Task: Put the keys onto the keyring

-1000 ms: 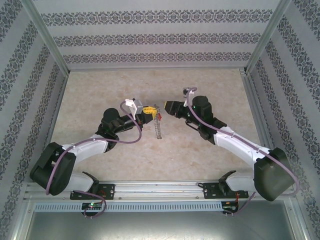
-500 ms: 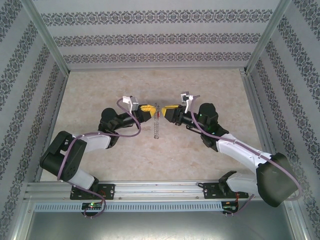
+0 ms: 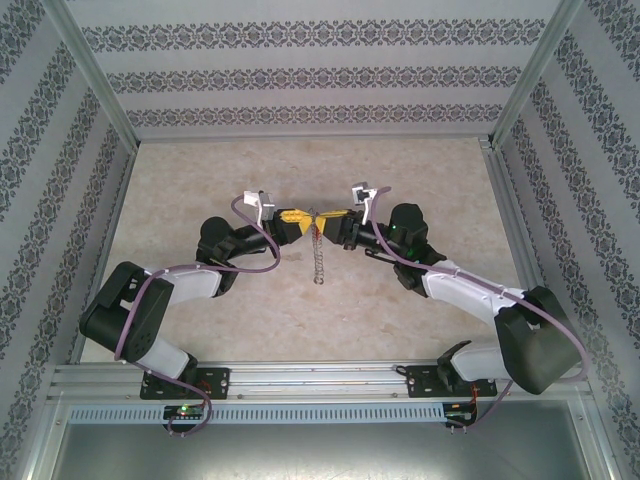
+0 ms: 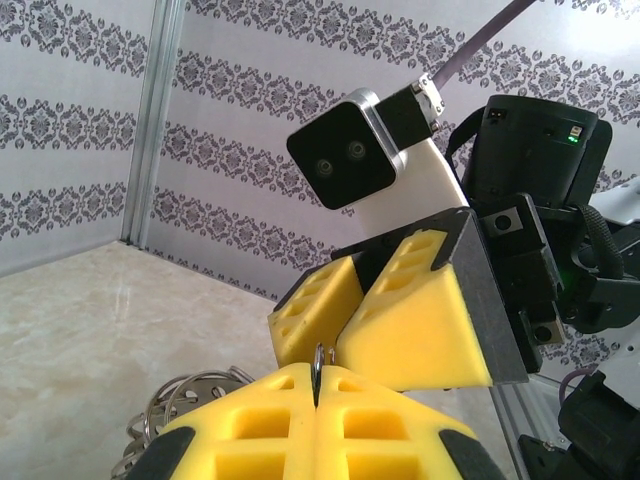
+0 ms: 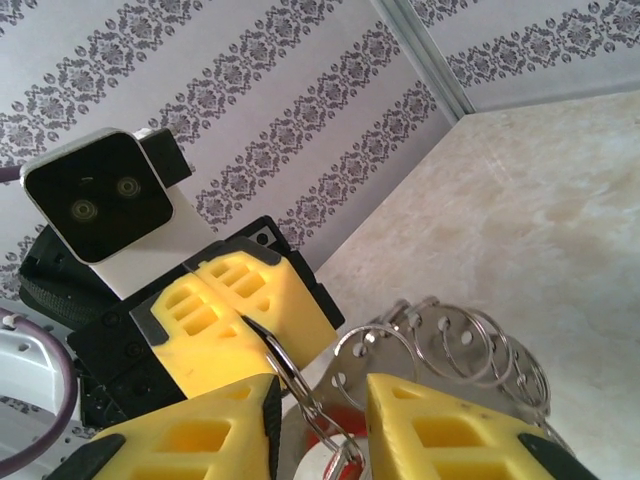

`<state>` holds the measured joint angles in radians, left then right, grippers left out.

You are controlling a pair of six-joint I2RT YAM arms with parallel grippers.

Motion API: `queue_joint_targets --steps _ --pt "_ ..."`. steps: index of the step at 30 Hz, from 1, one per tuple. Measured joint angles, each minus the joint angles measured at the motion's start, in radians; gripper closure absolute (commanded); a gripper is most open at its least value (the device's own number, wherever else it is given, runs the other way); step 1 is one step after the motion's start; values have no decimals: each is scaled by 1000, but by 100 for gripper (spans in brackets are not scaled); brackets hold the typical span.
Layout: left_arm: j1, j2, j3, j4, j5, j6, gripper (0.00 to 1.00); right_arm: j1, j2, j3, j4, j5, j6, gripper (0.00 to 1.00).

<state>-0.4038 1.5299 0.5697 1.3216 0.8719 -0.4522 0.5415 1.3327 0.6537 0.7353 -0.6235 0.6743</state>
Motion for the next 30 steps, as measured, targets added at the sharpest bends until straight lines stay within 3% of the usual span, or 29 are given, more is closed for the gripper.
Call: queue_joint_targets --steps 8,14,21,30 --pt "0 0 0 4 8 -6 100 19 8 3 25 -3 7 82" --pt "7 5 1 4 1 -15 100 24 21 5 34 -6 7 99" --pt "11 13 8 5 0 -24 100 23 24 6 32 -6 -5 100" --pt "60 7 53 0 40 -52 73 -39 26 112 -187 -67 -135 100"
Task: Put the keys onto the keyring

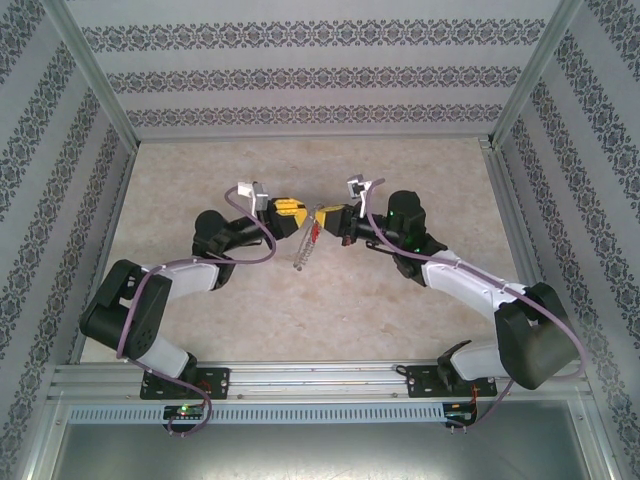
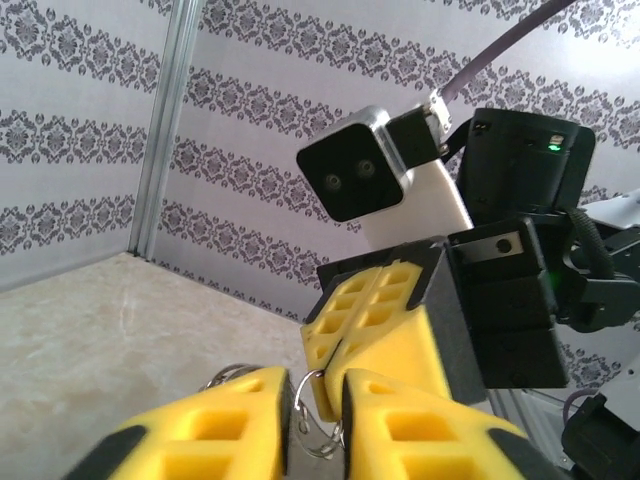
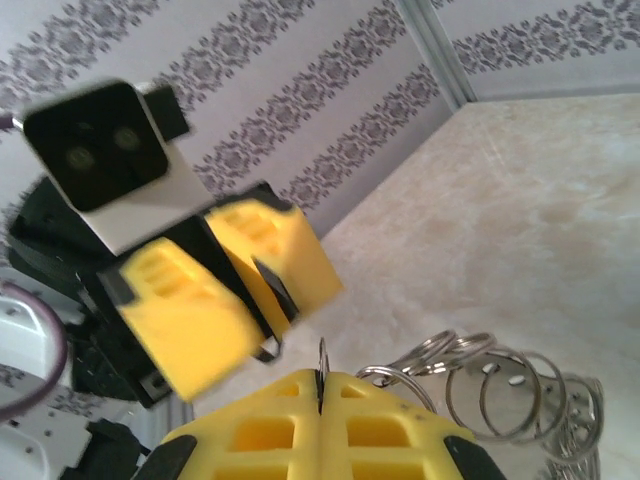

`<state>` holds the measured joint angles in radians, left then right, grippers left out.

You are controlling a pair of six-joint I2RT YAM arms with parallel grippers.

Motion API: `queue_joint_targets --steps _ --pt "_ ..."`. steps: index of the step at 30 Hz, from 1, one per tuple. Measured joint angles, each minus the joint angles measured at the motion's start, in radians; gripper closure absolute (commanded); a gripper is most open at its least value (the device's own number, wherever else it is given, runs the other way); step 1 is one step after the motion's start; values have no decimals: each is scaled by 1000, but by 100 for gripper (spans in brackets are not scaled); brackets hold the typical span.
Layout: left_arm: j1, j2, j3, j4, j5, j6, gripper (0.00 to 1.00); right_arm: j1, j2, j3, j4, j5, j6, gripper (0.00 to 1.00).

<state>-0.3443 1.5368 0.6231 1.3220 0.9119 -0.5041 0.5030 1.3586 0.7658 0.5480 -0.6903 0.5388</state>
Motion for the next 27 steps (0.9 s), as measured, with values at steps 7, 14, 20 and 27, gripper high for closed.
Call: queue_joint_targets --steps 7,14,20,27 --pt "34 -58 89 -198 96 34 56 -43 29 132 -229 -60 -166 100" --pt "39 -113 235 -687 160 248 48 -56 99 266 -437 -131 -326 100" --pt "39 -115 337 -1011 181 418 46 -80 140 327 -544 -183 -418 100" --pt "39 -43 454 -1200 214 504 46 -122 180 338 -597 -245 -460 100"
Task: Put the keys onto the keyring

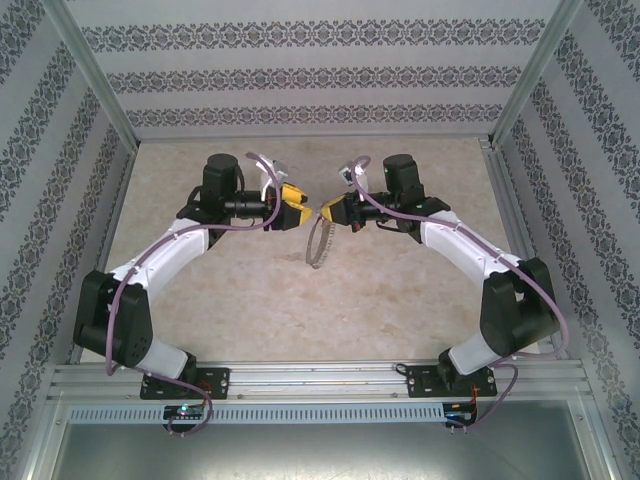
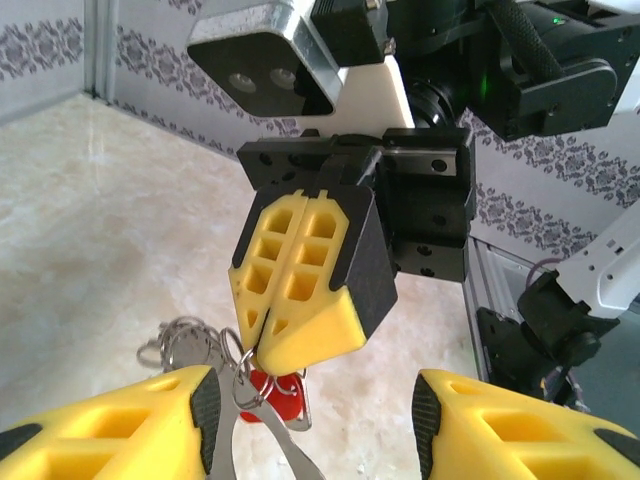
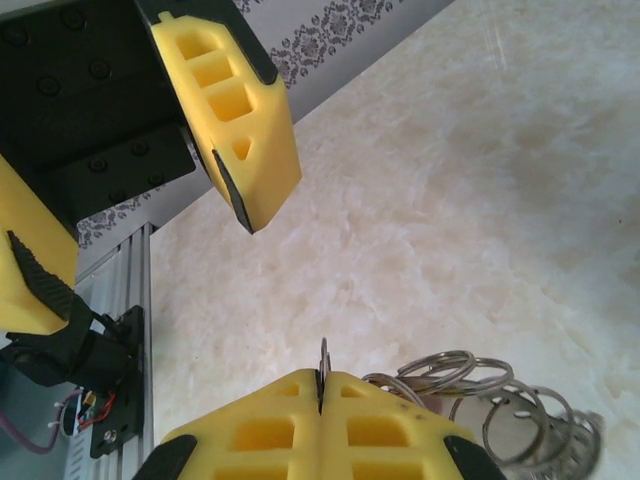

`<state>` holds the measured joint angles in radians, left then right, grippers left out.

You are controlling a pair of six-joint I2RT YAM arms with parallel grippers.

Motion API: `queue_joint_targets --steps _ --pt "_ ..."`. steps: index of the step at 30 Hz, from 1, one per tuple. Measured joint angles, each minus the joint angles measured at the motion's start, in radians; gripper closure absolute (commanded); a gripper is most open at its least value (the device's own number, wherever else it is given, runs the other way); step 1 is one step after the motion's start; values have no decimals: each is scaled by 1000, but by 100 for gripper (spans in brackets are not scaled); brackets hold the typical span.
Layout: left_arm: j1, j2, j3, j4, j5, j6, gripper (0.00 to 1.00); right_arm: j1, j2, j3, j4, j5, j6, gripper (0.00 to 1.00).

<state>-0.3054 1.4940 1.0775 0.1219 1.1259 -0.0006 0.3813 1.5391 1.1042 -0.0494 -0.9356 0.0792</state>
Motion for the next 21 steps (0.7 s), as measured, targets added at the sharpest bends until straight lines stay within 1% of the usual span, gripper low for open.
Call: queue_joint_targets --steps 4,8,12,21 --pt "0 34 35 -70 24 24 47 -5 2 0 -9 -22 -4 100" --pt "0 50 42 -97 37 27 50 -5 2 0 -7 -41 -4 100" --pt "0 58 42 -101 50 23 53 -5 2 0 1 -56 0 100" --pt "0 90 42 -80 62 -8 54 -4 2 0 39 -76 22 100"
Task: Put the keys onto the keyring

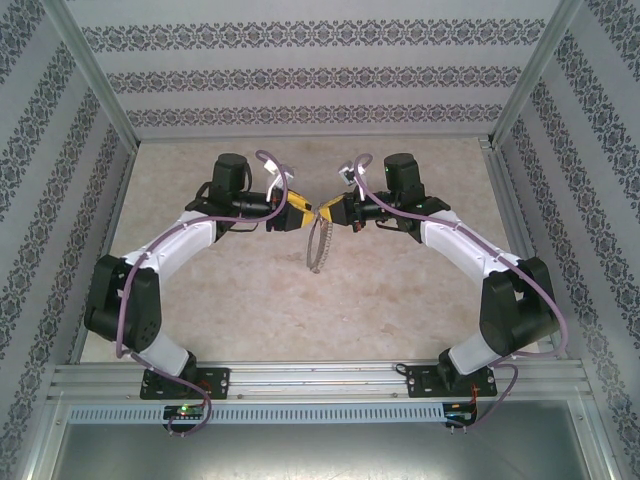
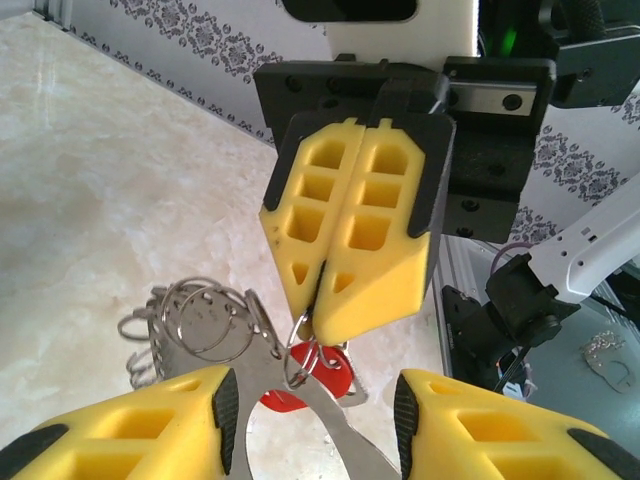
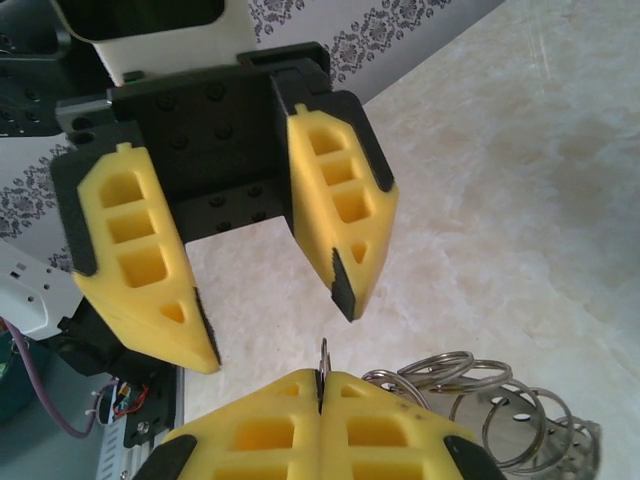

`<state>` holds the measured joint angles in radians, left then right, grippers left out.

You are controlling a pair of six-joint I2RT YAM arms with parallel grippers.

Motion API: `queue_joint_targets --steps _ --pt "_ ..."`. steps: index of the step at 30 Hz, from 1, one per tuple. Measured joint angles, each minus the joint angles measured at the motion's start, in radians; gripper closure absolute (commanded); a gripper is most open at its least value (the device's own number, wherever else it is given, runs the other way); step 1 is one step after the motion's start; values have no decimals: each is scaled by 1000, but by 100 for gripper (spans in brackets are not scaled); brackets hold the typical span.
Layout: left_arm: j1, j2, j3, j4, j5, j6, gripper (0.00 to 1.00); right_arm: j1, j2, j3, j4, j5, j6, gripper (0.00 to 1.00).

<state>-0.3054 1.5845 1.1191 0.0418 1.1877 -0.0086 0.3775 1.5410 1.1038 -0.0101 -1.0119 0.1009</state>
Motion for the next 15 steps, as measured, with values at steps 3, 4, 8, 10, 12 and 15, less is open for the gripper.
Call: queue_joint_targets --steps 3,4,8,10,12,15 --pt "0 14 0 24 9 -18 55 0 0 0 3 0 1 100" --pt "0 18 0 33 10 -25 55 0 0 0 3 0 1 100" --pt "0 32 0 76 17 -56 57 4 0 0 4 0 1 100" --pt "0 36 0 95 18 -72 57 10 0 0 4 0 1 100" --pt "0 38 0 116 20 -85 57 13 0 0 4 0 1 100" --pt "0 38 0 134 28 -102 59 18 0 0 6 0 1 100"
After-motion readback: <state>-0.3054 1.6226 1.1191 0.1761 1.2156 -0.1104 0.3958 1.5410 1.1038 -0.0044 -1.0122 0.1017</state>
